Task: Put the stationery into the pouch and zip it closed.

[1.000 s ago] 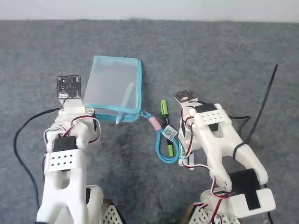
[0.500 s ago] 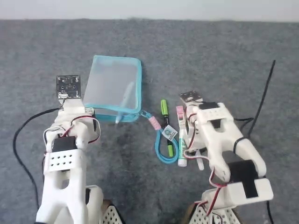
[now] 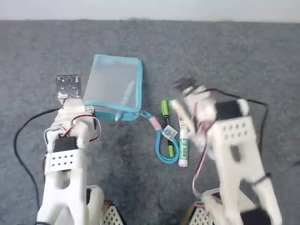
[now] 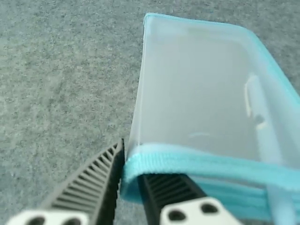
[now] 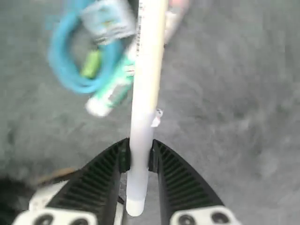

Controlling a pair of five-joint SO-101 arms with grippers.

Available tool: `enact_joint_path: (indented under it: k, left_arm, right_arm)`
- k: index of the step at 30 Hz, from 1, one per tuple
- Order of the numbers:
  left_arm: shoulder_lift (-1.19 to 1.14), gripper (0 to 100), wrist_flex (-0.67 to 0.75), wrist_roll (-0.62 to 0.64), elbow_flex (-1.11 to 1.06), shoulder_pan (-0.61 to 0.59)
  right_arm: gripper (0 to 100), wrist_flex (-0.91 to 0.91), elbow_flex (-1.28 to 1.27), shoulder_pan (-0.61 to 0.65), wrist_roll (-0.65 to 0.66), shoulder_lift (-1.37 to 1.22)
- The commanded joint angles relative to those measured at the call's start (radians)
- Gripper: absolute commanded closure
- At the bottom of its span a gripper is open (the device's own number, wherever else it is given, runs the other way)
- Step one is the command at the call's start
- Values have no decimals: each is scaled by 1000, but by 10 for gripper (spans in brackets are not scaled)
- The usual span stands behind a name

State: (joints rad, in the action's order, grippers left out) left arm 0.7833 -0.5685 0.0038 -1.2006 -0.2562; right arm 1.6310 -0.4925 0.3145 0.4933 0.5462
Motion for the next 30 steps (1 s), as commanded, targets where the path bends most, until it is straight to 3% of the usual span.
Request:
enact_joint_path:
  k: [1, 5, 10, 16, 27, 30]
  left_arm:
    - [-6, 989, 38, 15, 15, 0]
    - [-6, 989, 38, 3, -10, 81]
    - [-5, 989, 37, -31, -24, 206]
    - [-5, 989, 38, -5, -25, 264]
    - [-5, 989, 38, 0, -28, 265]
    - [-5, 989, 38, 0, -28, 265]
  right_arm:
    - [993, 51, 58, 217, 52, 156]
    - [993, 33, 34, 375, -8, 177]
    - [993, -74, -64, 383, -26, 119]
    - [993, -130, -114, 381, -25, 79]
    - [993, -226, -103, 156, -26, -88]
    - [993, -229, -35, 105, -98, -186]
